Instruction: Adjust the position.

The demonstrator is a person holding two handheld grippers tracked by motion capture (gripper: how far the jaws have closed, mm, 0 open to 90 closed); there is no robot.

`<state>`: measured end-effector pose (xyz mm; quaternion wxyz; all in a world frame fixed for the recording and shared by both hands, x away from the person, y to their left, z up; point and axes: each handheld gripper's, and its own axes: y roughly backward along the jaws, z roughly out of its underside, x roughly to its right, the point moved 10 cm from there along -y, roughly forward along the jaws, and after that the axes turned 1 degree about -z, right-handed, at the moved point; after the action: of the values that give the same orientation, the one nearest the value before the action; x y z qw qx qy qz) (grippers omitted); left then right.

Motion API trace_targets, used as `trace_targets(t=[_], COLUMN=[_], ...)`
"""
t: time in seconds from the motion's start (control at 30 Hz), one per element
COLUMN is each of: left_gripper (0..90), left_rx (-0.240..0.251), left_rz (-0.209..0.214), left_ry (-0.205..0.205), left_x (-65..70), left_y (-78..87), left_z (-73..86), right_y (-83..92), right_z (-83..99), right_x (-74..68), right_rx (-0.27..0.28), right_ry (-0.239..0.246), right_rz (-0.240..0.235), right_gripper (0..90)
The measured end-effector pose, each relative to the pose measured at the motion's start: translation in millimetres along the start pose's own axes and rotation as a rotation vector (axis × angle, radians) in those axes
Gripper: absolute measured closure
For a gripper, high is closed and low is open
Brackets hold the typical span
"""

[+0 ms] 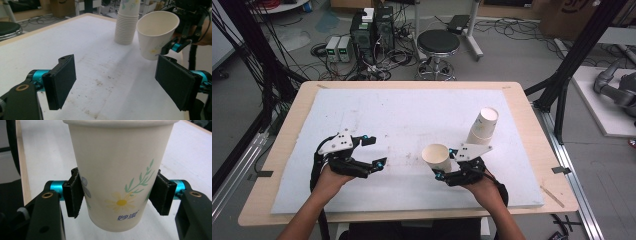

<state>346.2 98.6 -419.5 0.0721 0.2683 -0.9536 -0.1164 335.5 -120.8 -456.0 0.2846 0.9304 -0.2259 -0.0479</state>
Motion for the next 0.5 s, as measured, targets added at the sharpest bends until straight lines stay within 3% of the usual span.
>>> trace_targets(t=[0.13, 0.27, 0.5], left_gripper=[17.2, 17.5, 17.6], left_rx=[0.035, 0.039, 0.038], left_rz=[-0.032, -0.044, -0.070], left_ry=[0.011, 0.033, 0.035], left_x=[-4.0, -7.5, -12.4], left_y=[2.7, 5.0, 9.8], left_z=[7.8, 18.5, 27.5], right_y=[5.8, 9.0, 13.7], right_z=[2.1, 2.3, 3.4], right_x=[2.0, 4.0, 11.3], right_rx=[0.035, 0.076, 0.144], right_ry=[-0.021, -0.041, -0.094], right_rz=[0.005, 0.014, 0.038], right_gripper=[36.1, 35.6, 34.8])
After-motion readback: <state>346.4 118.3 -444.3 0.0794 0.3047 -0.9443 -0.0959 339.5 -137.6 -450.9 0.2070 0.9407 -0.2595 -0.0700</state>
